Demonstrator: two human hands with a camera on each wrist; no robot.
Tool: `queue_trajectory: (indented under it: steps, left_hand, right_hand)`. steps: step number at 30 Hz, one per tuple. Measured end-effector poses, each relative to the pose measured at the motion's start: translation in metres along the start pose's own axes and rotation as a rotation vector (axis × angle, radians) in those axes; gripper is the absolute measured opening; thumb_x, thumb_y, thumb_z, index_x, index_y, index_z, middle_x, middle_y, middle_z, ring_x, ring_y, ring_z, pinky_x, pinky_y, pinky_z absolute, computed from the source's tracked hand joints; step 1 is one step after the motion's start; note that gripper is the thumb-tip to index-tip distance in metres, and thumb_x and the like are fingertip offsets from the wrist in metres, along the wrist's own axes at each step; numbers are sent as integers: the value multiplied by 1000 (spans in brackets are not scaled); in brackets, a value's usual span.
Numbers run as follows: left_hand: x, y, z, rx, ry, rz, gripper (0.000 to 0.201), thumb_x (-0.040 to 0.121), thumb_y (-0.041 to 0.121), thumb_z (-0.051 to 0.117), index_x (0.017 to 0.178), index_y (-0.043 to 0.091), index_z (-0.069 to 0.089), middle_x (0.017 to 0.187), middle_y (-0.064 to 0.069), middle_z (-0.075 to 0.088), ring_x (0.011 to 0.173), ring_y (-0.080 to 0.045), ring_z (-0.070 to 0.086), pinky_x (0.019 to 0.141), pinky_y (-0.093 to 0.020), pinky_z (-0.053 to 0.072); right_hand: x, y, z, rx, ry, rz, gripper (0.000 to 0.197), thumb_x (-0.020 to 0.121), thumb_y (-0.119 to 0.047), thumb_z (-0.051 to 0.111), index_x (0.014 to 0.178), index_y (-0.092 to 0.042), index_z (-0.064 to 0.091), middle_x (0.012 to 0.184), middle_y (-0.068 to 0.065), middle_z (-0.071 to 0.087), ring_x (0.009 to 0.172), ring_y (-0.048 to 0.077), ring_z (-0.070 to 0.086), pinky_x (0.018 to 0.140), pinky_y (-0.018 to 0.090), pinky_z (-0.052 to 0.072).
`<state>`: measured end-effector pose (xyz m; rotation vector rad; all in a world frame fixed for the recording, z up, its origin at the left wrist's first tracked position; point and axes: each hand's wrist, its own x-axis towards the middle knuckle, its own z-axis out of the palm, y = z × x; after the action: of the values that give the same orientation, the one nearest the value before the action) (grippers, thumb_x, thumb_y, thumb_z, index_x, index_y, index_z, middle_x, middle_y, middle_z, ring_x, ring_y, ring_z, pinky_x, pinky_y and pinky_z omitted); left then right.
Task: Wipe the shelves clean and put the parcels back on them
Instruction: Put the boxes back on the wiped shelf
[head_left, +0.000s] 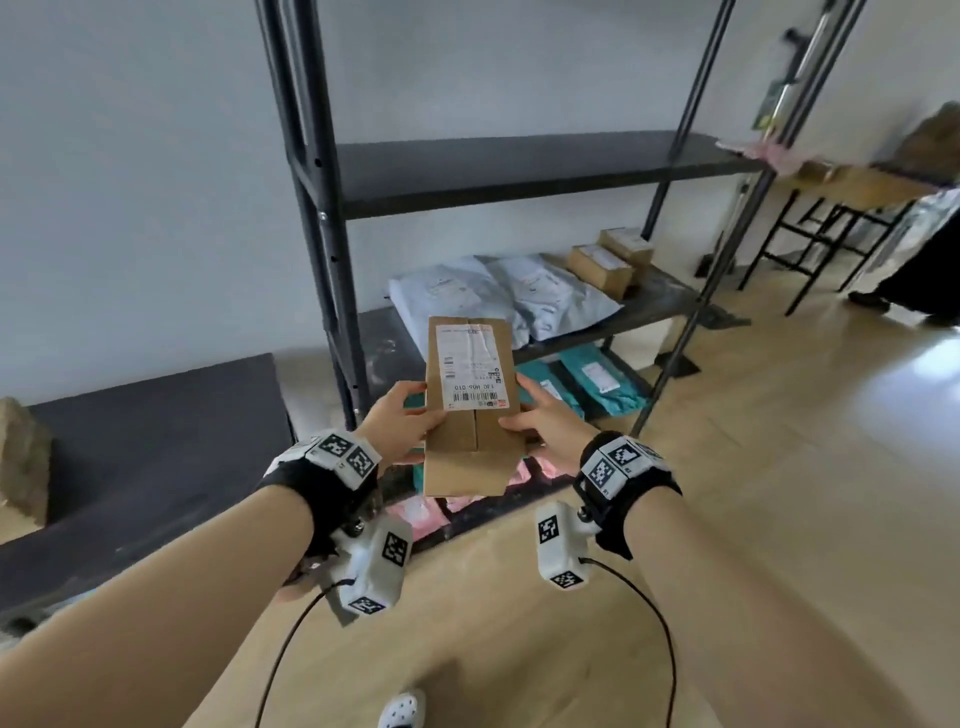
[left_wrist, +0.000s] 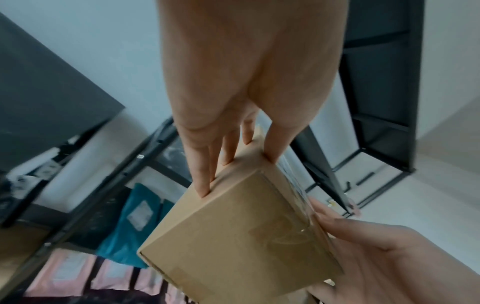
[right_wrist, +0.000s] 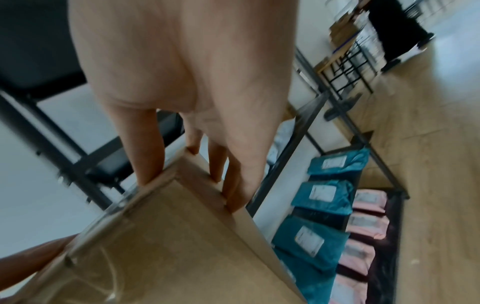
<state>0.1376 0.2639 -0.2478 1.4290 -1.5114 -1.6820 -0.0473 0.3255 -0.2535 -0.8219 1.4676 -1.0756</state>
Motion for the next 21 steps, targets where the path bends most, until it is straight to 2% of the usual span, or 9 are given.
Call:
queue_trajectory:
  steps: [4, 7, 10, 12, 13, 16, 17, 19, 21]
  left_hand:
    - [10, 58, 50, 18, -96, 109, 43, 93, 15, 57, 132, 21, 42, 122, -8, 62, 100, -25, 63, 84, -43, 54]
    - [18, 102, 79, 42, -146, 166, 43, 94, 20, 56, 134, 26, 41, 115, -3, 62, 92, -25, 64, 84, -41, 54]
    - [30, 146, 103, 54, -199, 228, 43, 95, 20, 53, 136, 25, 39, 120, -5, 59, 90, -28, 63, 86, -44, 53]
    - [42, 175, 116, 87, -225, 270, 45, 96, 21, 53, 138, 25, 37, 118, -6, 58, 84, -28, 65, 76, -41, 55]
    - [49, 189, 122, 94, -234, 286, 46, 96, 21, 53, 139, 26, 37, 118, -6, 58, 82, -27, 65, 70, -38, 55]
    - [74, 232, 141, 128, -272, 327, 47, 96, 25, 53, 140, 26, 37, 125, -6, 57, 82, -28, 66, 66, -35, 56]
    - [83, 247, 147, 144, -287, 343, 48, 96, 25, 53, 141, 26, 38, 127, -5, 57, 85, -30, 67, 67, -35, 56]
    - [103, 278, 160, 168, -303, 381, 46, 96, 24, 52, 140, 25, 41, 132, -4, 54, 92, -32, 65, 67, -35, 57]
    - [123, 309, 173, 168, -309, 390, 44, 96, 24, 52, 139, 27, 43, 133, -4, 54, 97, -34, 64, 69, -36, 57]
  right_hand:
    - [-17, -35, -59, 24, 120, -79, 70, 89, 4, 56, 145, -31, 31, 119, 3, 61, 101, 19, 59, 97, 44, 45]
    - [-19, -67, -97, 42, 174, -151, 62, 91, 4, 53, 140, -29, 33, 111, 6, 62, 92, 16, 60, 85, 37, 50]
    - [-17, -101, -133, 33, 200, -223, 61, 93, 3, 51, 139, -33, 35, 108, 1, 63, 91, 14, 59, 85, 37, 50]
    - [-9, -125, -156, 3, 191, -250, 58, 94, 1, 51, 137, -36, 37, 113, -1, 62, 91, 14, 59, 76, 33, 51]
    - [-4, -137, -168, -15, 187, -255, 58, 93, -2, 53, 137, -36, 38, 118, -3, 61, 96, 15, 59, 78, 34, 51]
    - [12, -175, -202, -77, 170, -275, 72, 88, -9, 59, 148, -31, 27, 142, 2, 49, 126, 26, 50, 105, 48, 40]
    - [18, -189, -213, -85, 171, -290, 68, 90, -6, 56, 148, -31, 28, 140, 4, 51, 125, 28, 51, 107, 49, 39]
    - [32, -214, -239, -5, 160, -298, 62, 93, -3, 51, 143, -36, 33, 127, 3, 60, 111, 26, 58, 99, 48, 45]
    - [48, -237, -263, 67, 162, -304, 63, 93, -3, 51, 142, -39, 34, 119, 1, 61, 102, 22, 59, 92, 46, 47]
